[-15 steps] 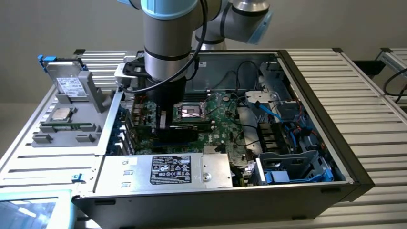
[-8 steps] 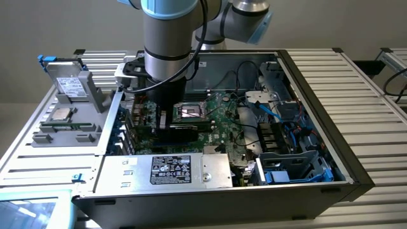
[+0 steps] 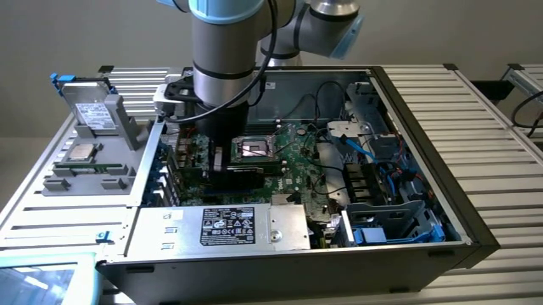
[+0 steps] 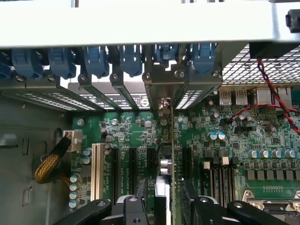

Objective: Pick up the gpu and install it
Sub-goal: 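Insert the gpu into the slot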

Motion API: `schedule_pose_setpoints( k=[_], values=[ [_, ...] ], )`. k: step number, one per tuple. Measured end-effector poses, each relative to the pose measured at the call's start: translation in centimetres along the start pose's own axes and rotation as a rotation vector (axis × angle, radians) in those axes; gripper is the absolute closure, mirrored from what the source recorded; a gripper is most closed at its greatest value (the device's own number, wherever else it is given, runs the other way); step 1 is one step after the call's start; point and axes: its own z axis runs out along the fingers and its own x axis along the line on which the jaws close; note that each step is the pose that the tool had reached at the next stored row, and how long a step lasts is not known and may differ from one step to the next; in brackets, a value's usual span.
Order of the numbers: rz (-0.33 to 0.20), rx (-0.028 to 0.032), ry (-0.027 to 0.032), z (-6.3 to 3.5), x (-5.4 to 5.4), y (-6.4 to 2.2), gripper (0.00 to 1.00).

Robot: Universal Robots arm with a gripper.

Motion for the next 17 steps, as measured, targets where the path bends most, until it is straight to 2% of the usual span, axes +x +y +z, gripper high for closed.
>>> schedule_pose_setpoints(
  k=[4, 10, 17],
  values=[
    [-0.010, 0.0048, 0.0051, -0.02, -0.17, -0.12, 0.58],
    [-0.032, 0.0150, 0.0174, -0.04, -0.29, -0.24, 0.58],
    [-0.040, 0.0198, 0.0294, -0.07, -0.67, -0.54, 0.58]
  ],
)
